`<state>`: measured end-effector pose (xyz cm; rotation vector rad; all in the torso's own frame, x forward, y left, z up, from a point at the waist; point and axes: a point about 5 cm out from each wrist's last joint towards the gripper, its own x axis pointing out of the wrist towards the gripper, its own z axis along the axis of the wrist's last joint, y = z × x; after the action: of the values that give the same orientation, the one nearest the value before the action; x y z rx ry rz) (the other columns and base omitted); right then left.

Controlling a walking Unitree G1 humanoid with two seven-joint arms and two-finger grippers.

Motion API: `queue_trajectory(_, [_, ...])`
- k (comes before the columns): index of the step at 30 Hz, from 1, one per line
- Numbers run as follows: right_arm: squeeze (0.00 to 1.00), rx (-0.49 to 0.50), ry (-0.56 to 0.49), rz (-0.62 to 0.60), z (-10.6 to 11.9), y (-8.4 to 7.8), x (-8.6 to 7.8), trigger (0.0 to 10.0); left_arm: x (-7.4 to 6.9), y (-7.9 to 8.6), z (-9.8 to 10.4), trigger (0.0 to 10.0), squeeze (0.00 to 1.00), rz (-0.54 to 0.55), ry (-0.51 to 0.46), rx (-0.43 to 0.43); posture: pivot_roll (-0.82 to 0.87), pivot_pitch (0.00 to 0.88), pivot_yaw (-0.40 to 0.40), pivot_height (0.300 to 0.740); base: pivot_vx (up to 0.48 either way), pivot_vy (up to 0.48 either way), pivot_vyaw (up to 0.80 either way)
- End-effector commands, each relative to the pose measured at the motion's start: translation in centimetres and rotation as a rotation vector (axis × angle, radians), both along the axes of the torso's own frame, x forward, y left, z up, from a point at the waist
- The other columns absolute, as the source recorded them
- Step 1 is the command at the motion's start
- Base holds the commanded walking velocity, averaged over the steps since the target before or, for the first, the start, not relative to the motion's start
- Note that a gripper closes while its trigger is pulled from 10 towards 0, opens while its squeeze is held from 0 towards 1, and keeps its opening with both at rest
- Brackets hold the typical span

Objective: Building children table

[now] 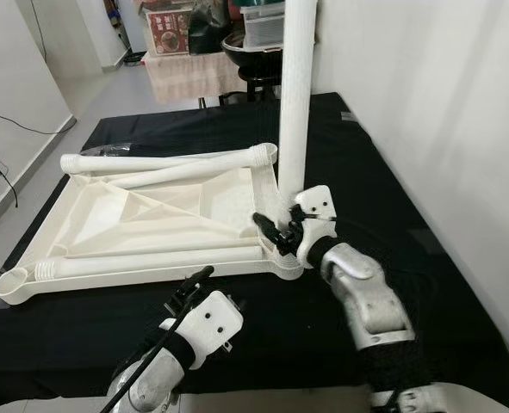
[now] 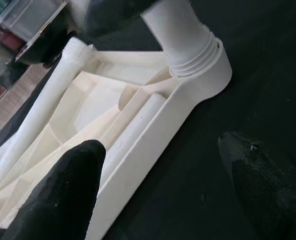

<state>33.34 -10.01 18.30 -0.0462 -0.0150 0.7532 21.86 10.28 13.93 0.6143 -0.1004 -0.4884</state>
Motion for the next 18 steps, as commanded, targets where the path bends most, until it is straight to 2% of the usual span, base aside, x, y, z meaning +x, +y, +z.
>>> queue_trajectory(1, [0.96, 0.014, -0.021, 0.152, 1.2, 0.8, -0.1, 10.0, 0.0, 0.1, -0.6, 10.0, 0.00, -0.011, 0.021, 0.045, -0.07, 0.046, 0.060, 0.740, 0.000, 0.000, 0.00])
queue_trajectory(2, [0.96, 0.014, -0.021, 0.152, 1.2, 0.8, -0.1, 10.0, 0.0, 0.1, -0.6, 10.0, 0.00, -0.011, 0.021, 0.045, -0.07, 0.046, 0.060, 0.740, 0.000, 0.000, 0.00])
queue_trajectory(3, [0.00, -0.022, -0.034, 0.213, 1.5, 0.4, 0.3, 10.0, 0.2, 0.0, -0.7, 10.0, 0.00, -0.007, 0.028, 0.041, -0.07, 0.044, 0.060, 0.740, 0.000, 0.000, 0.00])
queue_trajectory(4, [0.00, -0.047, -0.042, 0.254, 1.8, 0.1, 0.6, 10.0, 0.4, 0.0, -0.8, 10.0, 0.00, -0.005, 0.034, 0.037, -0.07, 0.044, 0.060, 0.740, 0.000, 0.000, 0.00])
queue_trajectory(5, [0.00, -0.090, -0.039, 0.347, 2.1, -0.4, 1.2, 10.0, 0.8, -0.2, -1.0, 10.0, 0.00, -0.007, 0.051, 0.031, -0.08, 0.043, 0.056, 0.740, 0.000, 0.000, 0.00])
queue_trajectory(7, [0.00, -0.090, -0.039, 0.347, 2.1, -0.4, 1.2, 10.0, 0.8, -0.2, -1.0, 10.0, 0.00, -0.007, 0.051, 0.031, -0.08, 0.043, 0.056, 0.740, 0.000, 0.000, 0.00])
queue_trajectory(9, [0.00, -0.109, -0.010, 0.409, 2.3, -0.5, 2.1, 10.0, 1.2, -0.1, -0.5, 10.0, 0.00, 0.009, 0.033, -0.002, -0.08, 0.042, 0.060, 0.740, 0.000, 0.000, 0.00])
queue_trajectory(10, [0.00, -0.103, 0.001, 0.432, 2.4, -0.6, 2.4, 4.7, 1.4, 0.2, 0.0, 10.0, 0.00, 0.033, 0.014, -0.045, -0.08, 0.039, 0.058, 0.740, 0.000, 0.000, 0.00])
queue_trajectory(12, [0.00, -0.103, 0.001, 0.432, 2.4, -0.6, 2.4, 4.7, 1.4, 0.2, 0.0, 10.0, 0.00, 0.033, 0.014, -0.045, -0.08, 0.039, 0.058, 0.740, 0.000, 0.000, 0.00])
queue_trajectory(13, [0.00, -0.066, 0.033, 0.452, 2.5, -0.8, 2.9, 0.0, 1.7, 1.3, 1.4, 10.0, 0.00, 0.112, -0.024, -0.218, -0.07, 0.038, 0.048, 0.740, 0.000, 0.000, 0.00])
queue_trajectory(14, [0.00, -0.066, 0.033, 0.452, 2.5, -0.8, 2.9, 0.0, 1.7, 1.3, 1.4, 10.0, 0.00, 0.112, -0.024, -0.218, -0.07, 0.038, 0.048, 0.740, 0.000, 0.000, 0.00])
queue_trajectory(16, [0.00, -0.067, 0.047, 0.450, 2.3, -1.0, 3.0, 0.0, 1.7, 2.6, 2.6, 10.0, 0.00, 0.179, -0.051, -0.417, -0.07, 0.039, 0.043, 0.740, 0.000, 0.000, 0.00])
queue_trajectory(18, [0.00, -0.071, 0.052, 0.451, 2.1, -1.2, 3.0, 0.0, 1.5, 3.6, 3.2, 10.0, 0.00, 0.217, -0.081, -0.528, -0.07, 0.041, 0.040, 0.740, 0.000, 0.000, 0.00])
